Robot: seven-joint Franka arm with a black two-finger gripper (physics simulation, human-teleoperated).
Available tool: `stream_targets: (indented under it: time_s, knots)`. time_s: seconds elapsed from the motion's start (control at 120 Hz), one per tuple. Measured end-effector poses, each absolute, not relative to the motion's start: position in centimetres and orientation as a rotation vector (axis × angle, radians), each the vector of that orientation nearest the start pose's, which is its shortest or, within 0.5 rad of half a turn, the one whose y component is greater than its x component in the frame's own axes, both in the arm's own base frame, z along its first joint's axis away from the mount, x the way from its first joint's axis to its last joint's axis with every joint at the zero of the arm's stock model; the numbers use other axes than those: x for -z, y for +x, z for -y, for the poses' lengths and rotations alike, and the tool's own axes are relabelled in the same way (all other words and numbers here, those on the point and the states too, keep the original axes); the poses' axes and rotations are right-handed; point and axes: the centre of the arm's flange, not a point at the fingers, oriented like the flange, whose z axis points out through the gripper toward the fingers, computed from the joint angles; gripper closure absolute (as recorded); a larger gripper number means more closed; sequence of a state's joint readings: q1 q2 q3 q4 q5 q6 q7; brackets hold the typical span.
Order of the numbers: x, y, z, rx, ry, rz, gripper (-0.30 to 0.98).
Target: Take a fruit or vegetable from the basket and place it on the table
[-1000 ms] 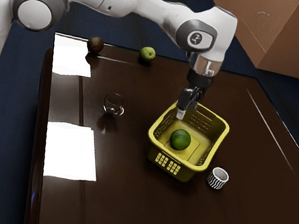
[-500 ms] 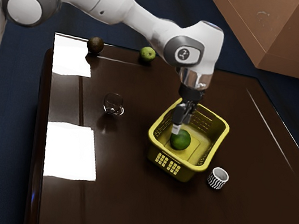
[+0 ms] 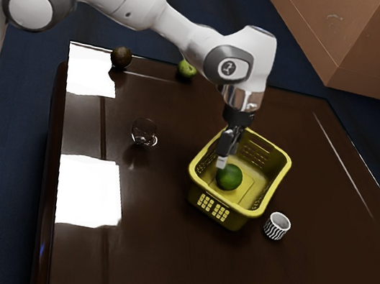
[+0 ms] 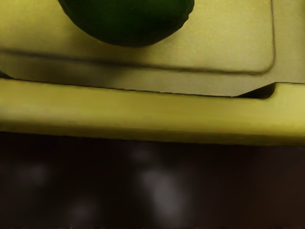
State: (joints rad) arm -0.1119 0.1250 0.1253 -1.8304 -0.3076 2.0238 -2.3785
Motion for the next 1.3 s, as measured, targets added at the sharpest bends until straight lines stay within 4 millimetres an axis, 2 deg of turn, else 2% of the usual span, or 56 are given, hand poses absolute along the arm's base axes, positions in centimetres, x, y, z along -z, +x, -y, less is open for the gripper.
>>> stream_targets:
  time_s: [0.217, 0.483, 0.85, 0.983, 1.067, 1.125, 1.3]
  knots:
    - [-44.9, 61.5, 1.1, 0.313, 0.894, -2.829, 0.0]
    - [-43.8, 62.3, 1.1, 0.296, 0.879, -2.826, 0.0]
    - [-40.2, 64.1, 0.6, 0.309, 0.842, -2.841, 0.0]
    - [-40.0, 64.5, 0.4, 0.322, 0.839, -2.826, 0.23]
    - [-40.4, 64.4, 0.6, 0.332, 0.852, -2.81, 0.37]
    - [-41.8, 64.2, 1.2, 0.328, 0.874, -2.783, 0.46]
    - [-47.7, 63.6, 2.4, 0.193, 0.974, -2.691, 0.32]
